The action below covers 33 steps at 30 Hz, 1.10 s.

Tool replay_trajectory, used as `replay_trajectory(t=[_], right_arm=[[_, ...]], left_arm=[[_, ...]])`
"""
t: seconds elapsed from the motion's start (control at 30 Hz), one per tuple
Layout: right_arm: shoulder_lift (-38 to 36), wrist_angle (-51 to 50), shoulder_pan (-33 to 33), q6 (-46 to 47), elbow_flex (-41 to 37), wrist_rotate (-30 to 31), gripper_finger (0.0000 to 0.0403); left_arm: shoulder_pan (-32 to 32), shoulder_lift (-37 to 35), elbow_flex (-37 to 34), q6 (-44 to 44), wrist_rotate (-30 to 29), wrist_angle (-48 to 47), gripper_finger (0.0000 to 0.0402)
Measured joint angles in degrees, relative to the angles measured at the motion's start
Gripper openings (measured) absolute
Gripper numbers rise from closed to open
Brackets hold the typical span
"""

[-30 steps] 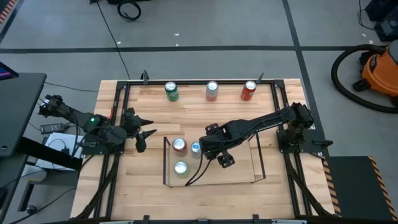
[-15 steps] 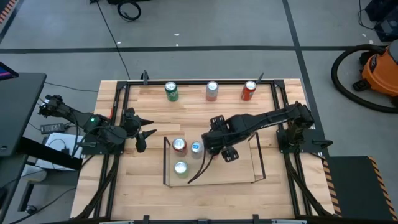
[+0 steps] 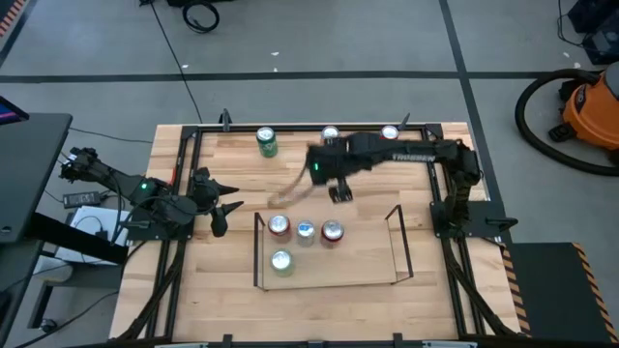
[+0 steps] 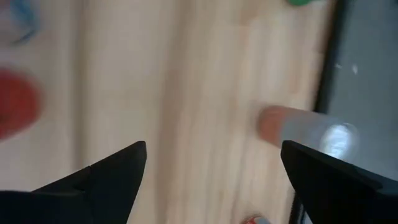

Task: Place canned beverage on shelf
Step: Put the orange-white soda can on the shelf

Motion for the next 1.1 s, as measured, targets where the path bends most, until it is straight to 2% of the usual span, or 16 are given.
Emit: replay_trajectory(t=[0.13, 0.23, 0.53, 0.77, 1.1], right_arm=[[0.2, 5.7, -7.8, 2.8, 0.0, -0.6, 0.0382], [0.2, 9.6, -13.7, 4.5, -0.3, -4.5, 0.0383], [0.2, 25.4, -24.9, 3.7, -9.2, -9.2, 0.0383], [0.2, 31.5, -28.5, 3.6, -13.4, -15.6, 0.0383], [0.2, 38.5, -28.9, 3.7, -18.9, -16.5, 0.0382]], left_arm=[[0.0, 0.0, 0.0, 0.0, 0.0, 0.0, 0.0203], [0.0, 0.0, 0.0, 0.0, 0.0, 0.0, 0.0203], [0.0, 0.0, 0.0, 0.1, 0.0, 0.0, 0.0203], [0.0, 0.0, 0.0, 0.1, -0.2, 0.0, 0.0203], [0.0, 0.0, 0.0, 0.1, -0.2, 0.0, 0.0203]])
